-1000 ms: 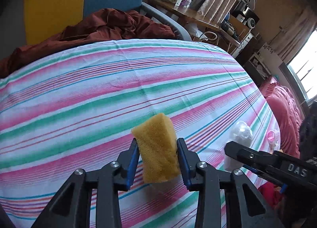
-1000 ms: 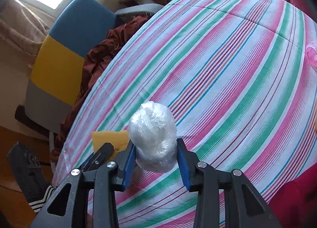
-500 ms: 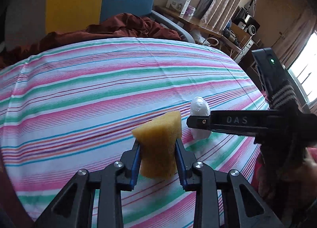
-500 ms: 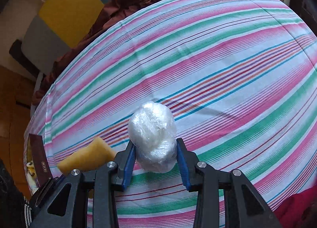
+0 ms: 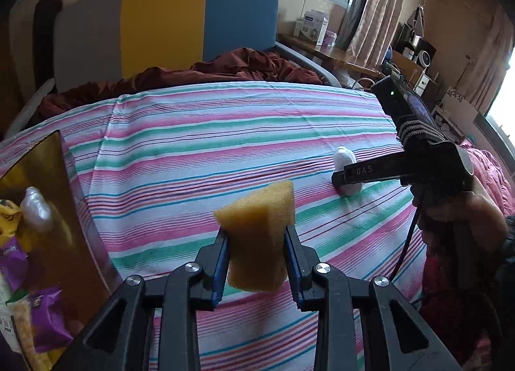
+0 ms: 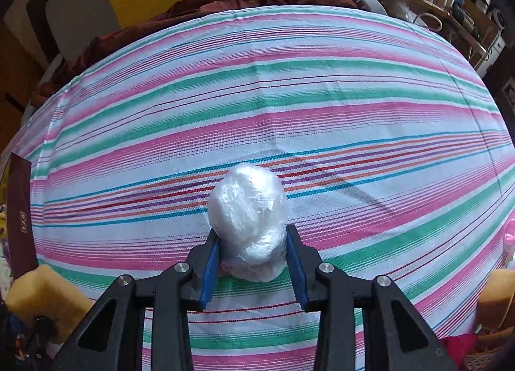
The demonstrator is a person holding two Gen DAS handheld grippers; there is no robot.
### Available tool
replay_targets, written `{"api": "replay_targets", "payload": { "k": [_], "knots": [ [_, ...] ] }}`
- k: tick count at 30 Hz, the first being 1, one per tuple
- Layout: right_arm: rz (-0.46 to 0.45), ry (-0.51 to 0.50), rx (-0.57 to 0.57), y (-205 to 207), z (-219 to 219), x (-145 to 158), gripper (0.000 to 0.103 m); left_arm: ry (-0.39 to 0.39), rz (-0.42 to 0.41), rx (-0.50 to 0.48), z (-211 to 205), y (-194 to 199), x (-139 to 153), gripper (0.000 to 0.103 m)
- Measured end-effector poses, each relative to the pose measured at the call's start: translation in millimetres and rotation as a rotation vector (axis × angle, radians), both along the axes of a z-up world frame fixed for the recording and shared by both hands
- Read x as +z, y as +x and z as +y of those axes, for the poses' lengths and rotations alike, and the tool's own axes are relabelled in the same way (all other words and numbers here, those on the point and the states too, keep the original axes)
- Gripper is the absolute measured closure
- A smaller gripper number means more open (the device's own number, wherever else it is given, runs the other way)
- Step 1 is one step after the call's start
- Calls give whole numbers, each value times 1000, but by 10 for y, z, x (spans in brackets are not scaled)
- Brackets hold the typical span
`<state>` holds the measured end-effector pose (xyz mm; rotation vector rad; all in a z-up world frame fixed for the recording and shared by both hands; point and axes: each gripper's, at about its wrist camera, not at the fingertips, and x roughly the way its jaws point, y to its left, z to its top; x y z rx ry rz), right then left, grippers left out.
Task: Organize objects
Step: 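Carry the sponge into the tray and open the left gripper while the right holds the bundle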
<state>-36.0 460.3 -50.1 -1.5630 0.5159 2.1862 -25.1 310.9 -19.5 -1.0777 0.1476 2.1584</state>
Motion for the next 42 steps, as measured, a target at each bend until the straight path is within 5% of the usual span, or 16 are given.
{"api": "replay_targets", "payload": {
  "k": [12, 21, 30, 33, 37, 42],
  "knots": [
    [-20, 61, 27, -4, -95, -18, 66, 80, 47, 224, -1160, -185, 336, 71],
    [-25, 77, 32, 9, -126, -19, 66, 20, 36, 486, -1995, -538, 110, 71],
    [-26, 78, 32, -3, -151, -28, 66, 11, -57, 491, -2010, -698, -133, 68],
    [-26, 79, 32, -1, -149, -29, 65, -44, -26, 501, -1960, -696, -165, 63],
    [-26, 79, 33, 3, -144, -29, 65, -77, 17, 535, -2004, -654, -153, 39],
    [-26, 80, 33, 3, -135, -28, 65, -129, 112, 552, -2040, -588, -59, 37]
  ]
}}
